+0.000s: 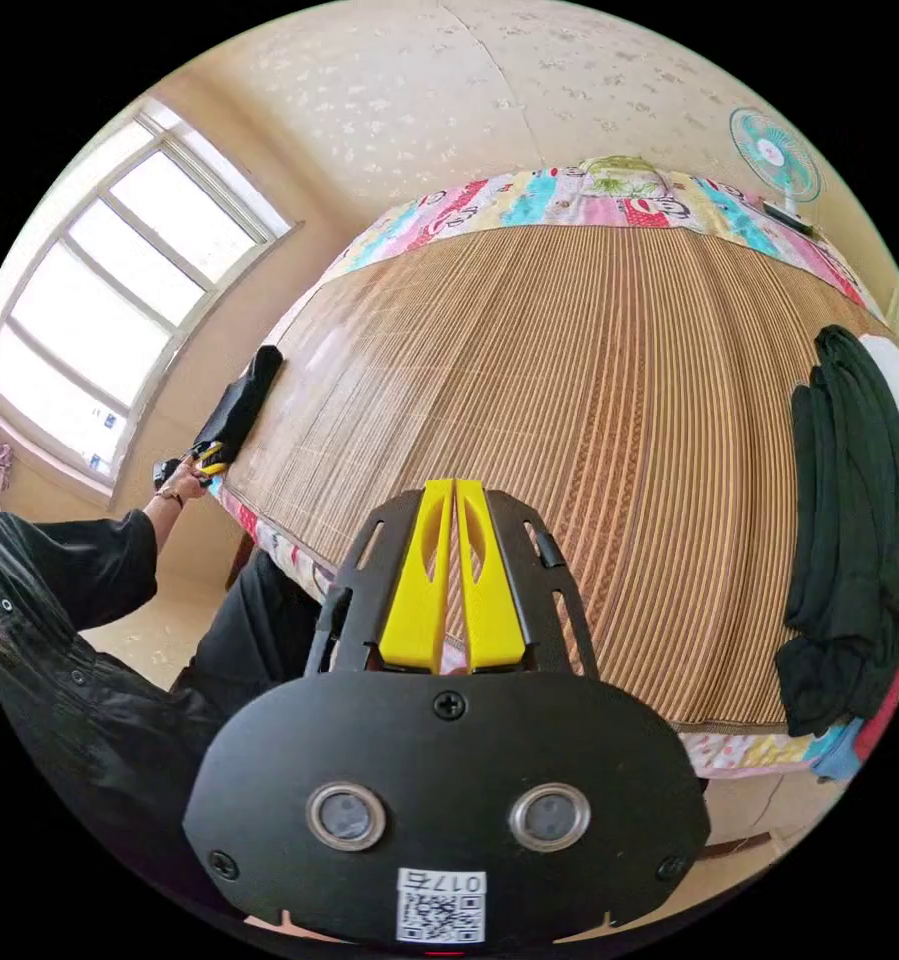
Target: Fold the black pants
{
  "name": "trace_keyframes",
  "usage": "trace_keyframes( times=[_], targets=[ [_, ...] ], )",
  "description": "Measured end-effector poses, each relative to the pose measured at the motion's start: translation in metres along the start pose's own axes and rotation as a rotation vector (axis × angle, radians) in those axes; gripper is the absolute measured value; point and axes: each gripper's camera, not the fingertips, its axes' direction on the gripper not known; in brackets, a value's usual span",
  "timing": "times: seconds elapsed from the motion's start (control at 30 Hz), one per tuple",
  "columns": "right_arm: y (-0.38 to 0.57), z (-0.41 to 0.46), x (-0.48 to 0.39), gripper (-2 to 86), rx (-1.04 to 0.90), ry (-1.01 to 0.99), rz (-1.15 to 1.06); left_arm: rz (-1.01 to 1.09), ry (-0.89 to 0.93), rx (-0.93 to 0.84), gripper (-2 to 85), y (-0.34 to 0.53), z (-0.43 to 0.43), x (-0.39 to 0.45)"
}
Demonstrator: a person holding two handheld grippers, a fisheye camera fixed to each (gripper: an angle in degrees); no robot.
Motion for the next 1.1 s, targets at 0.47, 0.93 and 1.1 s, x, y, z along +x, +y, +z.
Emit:
trace_keyframes(
  times=[0.47,0.93,1.1],
  targets=[
    [-0.106,-0.123,-0.246,4.6,0.119,-0.157,-0.124,0.757,0.579,-0.443,0.9,-0.062,-0.167,0.283],
    [-0.165,-0.093,-0.292,8.1,0.061,-0.44,-0.48,1.311,0.584,-0.777,2.0,0.143,-0.201,0.399],
    [-0.159,-0.176,-0.219,6.4,0.27,-0.727,-0.421,1.418,0.639,-0.623,3.5,0.13,-0.285,0.412]
  ],
)
